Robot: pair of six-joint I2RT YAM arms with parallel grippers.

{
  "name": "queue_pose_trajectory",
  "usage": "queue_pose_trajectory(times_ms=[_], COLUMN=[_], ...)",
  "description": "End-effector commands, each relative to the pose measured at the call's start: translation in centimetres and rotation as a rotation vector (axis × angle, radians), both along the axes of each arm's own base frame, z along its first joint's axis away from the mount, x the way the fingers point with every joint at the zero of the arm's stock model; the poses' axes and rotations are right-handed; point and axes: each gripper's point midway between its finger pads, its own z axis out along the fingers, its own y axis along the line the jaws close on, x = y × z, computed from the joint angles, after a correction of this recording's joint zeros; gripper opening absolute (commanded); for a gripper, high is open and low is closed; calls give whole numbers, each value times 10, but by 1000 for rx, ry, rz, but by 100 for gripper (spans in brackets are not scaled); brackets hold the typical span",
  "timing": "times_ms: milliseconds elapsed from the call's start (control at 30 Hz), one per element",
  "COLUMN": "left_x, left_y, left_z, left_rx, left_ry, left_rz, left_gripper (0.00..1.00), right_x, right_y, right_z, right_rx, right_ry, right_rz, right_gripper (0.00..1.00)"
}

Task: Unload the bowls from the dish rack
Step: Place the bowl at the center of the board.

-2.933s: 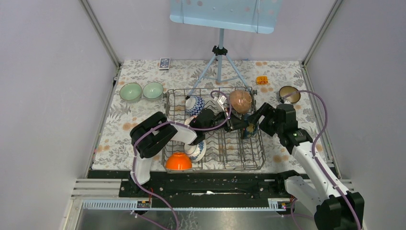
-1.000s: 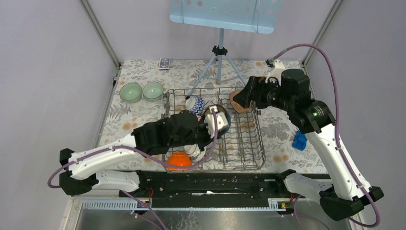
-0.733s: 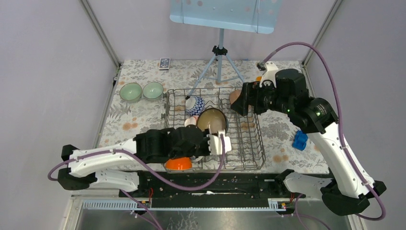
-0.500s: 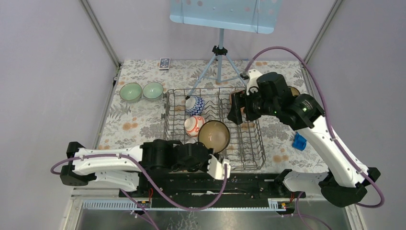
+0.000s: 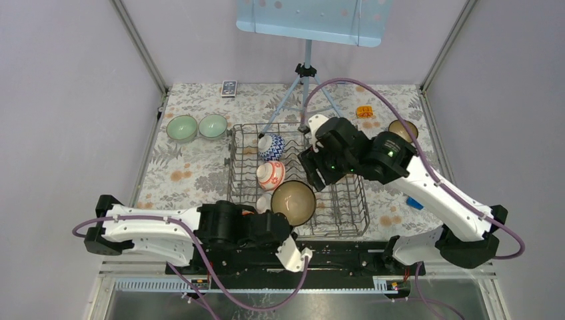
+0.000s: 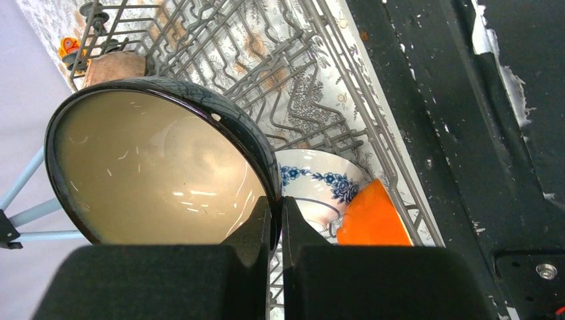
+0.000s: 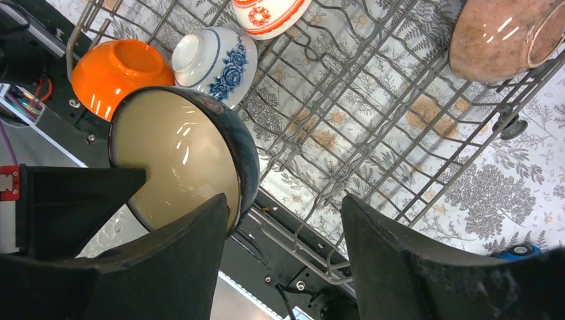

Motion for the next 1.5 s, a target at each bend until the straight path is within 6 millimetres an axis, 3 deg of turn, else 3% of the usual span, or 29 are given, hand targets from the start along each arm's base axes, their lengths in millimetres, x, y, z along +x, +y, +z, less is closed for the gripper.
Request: queue_pose_trajectory(times_ms=[0, 200, 567, 900, 1467], left_x=[2, -8, -24, -25, -24], left_y=[-18, -24, -28, -27, -25], left_z=[35, 35, 27, 23, 23], left_rx=[-96, -99, -76, -67, -80], left_ry=[-67, -45, -44, -40, -47], left_rz=[-30, -53, -85, -91, -84], left_gripper=[0, 0, 0, 0, 0], right_x=[-3, -14, -28, -45, -49], right_y=[6, 23, 18, 13, 18], right_z=[4, -10, -34, -51, -63], right_rx=[-84, -153, -242, -280, -288], right_ry=[-55, -56, -35, 18, 54], right_rz=[29, 77, 110, 166, 169], right_gripper=[69, 62, 51, 45, 24])
